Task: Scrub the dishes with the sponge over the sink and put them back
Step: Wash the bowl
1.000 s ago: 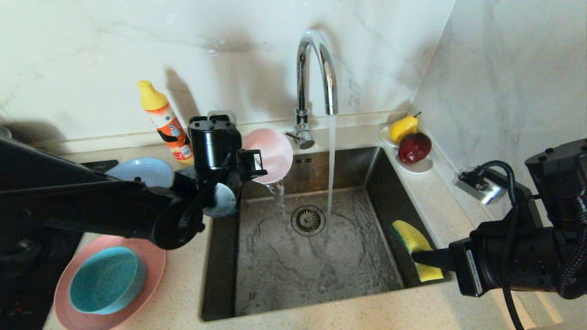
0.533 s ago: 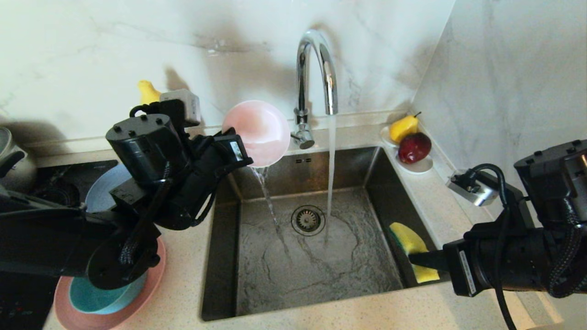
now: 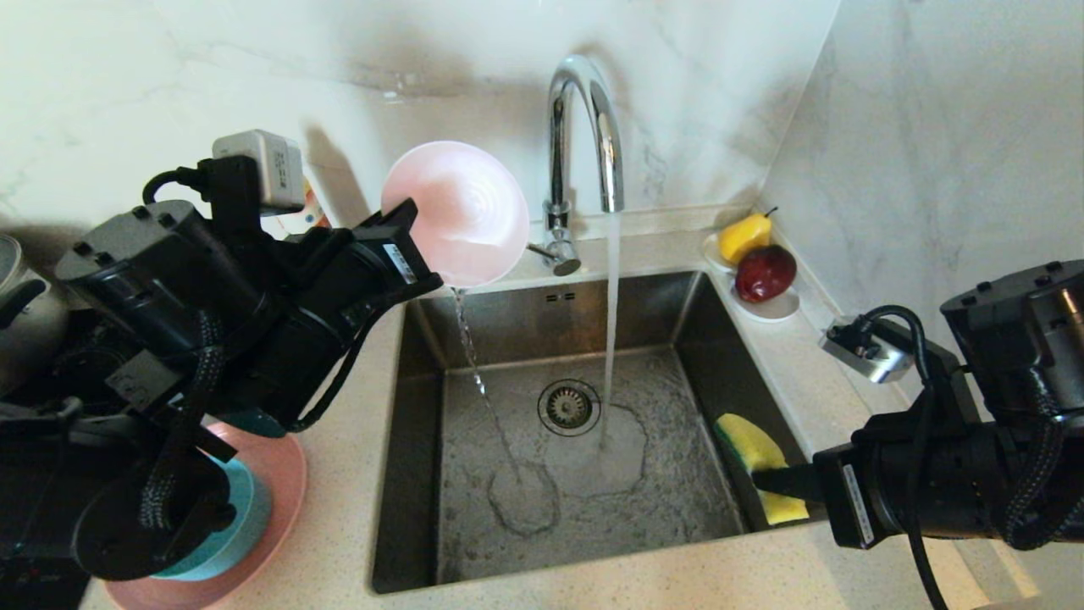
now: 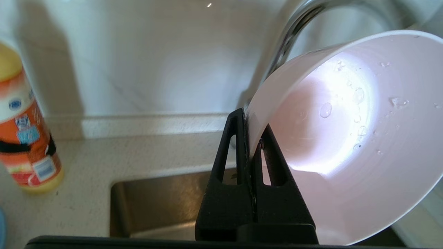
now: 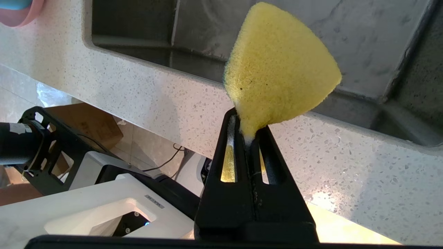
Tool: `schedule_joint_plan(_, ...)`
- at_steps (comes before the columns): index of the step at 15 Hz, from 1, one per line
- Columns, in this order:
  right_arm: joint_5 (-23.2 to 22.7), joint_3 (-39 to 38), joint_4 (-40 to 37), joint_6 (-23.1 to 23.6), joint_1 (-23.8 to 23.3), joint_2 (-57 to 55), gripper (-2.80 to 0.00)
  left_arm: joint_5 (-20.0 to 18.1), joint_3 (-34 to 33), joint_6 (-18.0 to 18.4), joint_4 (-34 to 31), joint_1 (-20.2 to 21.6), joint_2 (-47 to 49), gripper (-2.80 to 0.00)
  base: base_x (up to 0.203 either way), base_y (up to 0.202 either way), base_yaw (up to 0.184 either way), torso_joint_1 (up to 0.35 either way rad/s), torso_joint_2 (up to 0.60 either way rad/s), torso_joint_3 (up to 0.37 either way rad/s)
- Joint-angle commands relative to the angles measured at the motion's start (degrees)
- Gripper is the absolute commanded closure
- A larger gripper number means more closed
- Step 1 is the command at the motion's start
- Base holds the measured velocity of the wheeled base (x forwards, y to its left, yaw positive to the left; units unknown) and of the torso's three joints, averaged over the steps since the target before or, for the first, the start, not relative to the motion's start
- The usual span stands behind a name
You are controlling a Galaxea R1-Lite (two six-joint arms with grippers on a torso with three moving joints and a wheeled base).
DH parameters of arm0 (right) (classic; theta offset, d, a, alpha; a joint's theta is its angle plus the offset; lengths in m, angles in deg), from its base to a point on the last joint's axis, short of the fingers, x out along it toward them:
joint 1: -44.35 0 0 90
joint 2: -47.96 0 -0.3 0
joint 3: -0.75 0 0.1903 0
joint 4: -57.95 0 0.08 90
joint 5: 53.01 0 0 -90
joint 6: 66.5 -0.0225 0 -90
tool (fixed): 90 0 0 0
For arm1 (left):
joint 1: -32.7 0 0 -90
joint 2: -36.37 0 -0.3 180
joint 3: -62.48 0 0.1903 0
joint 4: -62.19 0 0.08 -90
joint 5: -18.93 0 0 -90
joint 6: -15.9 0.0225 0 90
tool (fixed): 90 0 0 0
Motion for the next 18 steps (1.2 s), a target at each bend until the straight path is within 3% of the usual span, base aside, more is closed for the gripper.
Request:
schedule_joint_plan(1, -0.1, 0.1, -0.1, -0.4, 0.1, -0.3, 0.00, -0.3, -0.4, 0.1, 0.3, 0.1, -1.6, 0.00, 0.000, 0.000, 0.000, 0.000, 0.00, 0.000)
schedule_joint_plan(3, -0.1, 0.1, -0.1, -0.7, 0.1, -0.3, 0.00, -3.5, -2.3, 1.3, 0.5, 0.4, -3.3, 0.00, 0.000, 0.000, 0.000, 0.000, 0.00, 0.000)
schedule_joint_plan(6, -0.1, 0.2, -0.1, -0.7, 0.1, 0.0, 0.00, -4.0, -2.7, 1.0, 0.1, 0.4, -3.1, 0.00, 0.000, 0.000, 0.000, 0.000, 0.00, 0.000)
schedule_joint_plan(8, -0.4, 0.5, -0.1, -0.7, 0.4, 0.5, 0.00, -4.7, -3.3, 0.6, -4.7, 0.4, -3.4, 0.00, 0.000, 0.000, 0.000, 0.000, 0.00, 0.000)
schedule_joint_plan(10, -1.8, 1.3, -0.4, -0.9, 1.2, 1.6, 0.00, -4.7, -2.9, 0.2, -16.1, 1.1, -4.5, 0.00, 0.000, 0.000, 0.000, 0.000, 0.00, 0.000)
schedule_joint_plan(12, -5.3, 3.5, -0.9, -1.6, 2.8, 2.5, 0.00, -4.8, 0.1, -2.8, -35.3, 1.4, -7.6, 0.00, 0.000, 0.000, 0.000, 0.000, 0.00, 0.000)
schedule_joint_plan(14, -10.3, 6.7, -2.8, -2.9, 4.4, 2.7, 0.00, -6.5, 2.5, -4.7, -50.5, 1.5, -11.8, 0.00, 0.000, 0.000, 0.000, 0.000, 0.00, 0.000)
schedule_joint_plan(16, -17.2, 9.3, -4.9, -4.3, 5.1, 2.5, 0.00, -12.6, 3.0, -5.7, -59.1, 1.4, -16.0, 0.00, 0.000, 0.000, 0.000, 0.000, 0.00, 0.000)
schedule_joint_plan(18, -26.2, 12.1, -7.9, -4.6, 5.9, 1.1, 0.00, -13.4, 2.3, -5.2, -60.0, 1.0, -16.3, 0.00, 0.000, 0.000, 0.000, 0.000, 0.00, 0.000)
